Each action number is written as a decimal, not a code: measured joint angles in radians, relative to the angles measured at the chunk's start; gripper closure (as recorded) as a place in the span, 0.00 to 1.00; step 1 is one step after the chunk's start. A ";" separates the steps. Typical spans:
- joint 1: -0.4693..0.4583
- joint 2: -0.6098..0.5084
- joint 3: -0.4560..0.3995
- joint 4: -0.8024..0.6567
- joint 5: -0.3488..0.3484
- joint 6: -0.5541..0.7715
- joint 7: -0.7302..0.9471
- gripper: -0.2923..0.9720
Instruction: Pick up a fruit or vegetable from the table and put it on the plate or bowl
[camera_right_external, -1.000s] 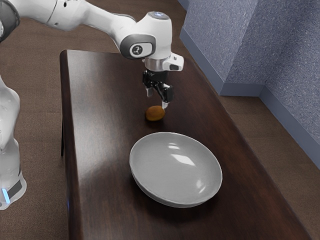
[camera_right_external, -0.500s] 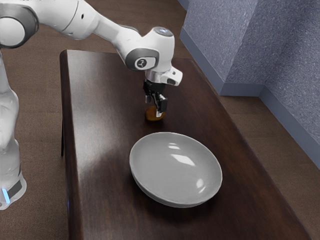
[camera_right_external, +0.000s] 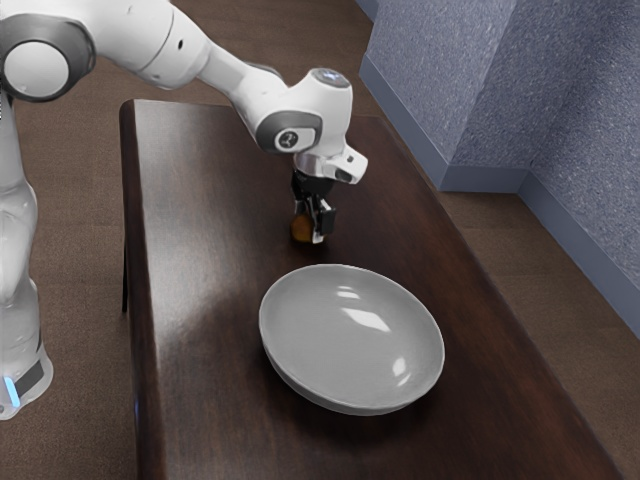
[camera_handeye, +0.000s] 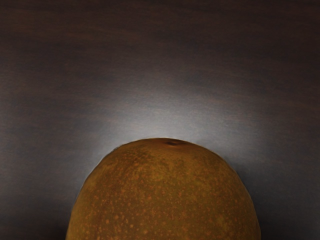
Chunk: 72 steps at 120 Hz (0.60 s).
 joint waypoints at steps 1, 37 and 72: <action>0.000 0.000 0.000 0.000 0.000 0.001 0.001 0.28; 0.001 -0.005 0.000 0.004 0.020 0.026 -0.007 0.54; -0.179 -0.041 -0.008 0.111 0.027 0.035 -0.036 0.54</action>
